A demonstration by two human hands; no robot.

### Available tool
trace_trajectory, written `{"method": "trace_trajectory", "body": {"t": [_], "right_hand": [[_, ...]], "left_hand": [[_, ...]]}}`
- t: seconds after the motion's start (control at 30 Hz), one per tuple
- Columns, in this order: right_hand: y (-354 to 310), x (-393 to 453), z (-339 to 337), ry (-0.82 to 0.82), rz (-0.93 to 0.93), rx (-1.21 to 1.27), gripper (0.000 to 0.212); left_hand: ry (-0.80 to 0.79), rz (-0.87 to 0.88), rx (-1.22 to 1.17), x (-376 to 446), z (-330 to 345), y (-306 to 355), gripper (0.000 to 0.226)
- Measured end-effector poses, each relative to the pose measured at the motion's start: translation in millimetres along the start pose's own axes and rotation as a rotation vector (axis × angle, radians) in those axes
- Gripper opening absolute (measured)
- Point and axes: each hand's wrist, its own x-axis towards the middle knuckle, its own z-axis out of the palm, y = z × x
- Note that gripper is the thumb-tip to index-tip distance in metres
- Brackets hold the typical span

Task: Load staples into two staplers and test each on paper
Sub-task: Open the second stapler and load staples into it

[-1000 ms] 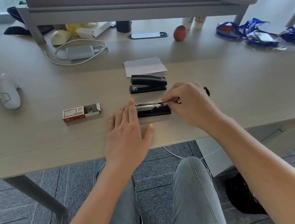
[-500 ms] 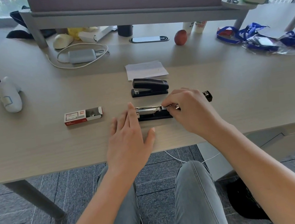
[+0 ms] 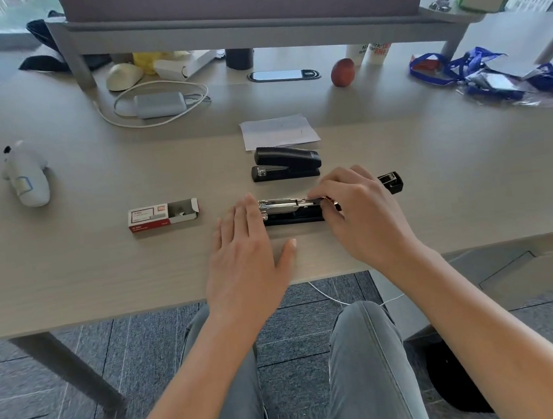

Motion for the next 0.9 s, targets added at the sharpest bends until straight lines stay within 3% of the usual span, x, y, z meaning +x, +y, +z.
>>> {"method": "trace_trajectory", "body": {"t": [0.17, 0.9], "right_hand": [[-3, -3, -1, -0.016, 0.045, -0.037, 0.022], [-24, 9, 12, -0.243, -0.011, 0.117, 0.051]], "left_hand": [[0.029, -0.016, 0.022, -4, -4, 0, 0.074], [0.022, 0.028, 0.069, -4, 0, -5, 0.076]]}}
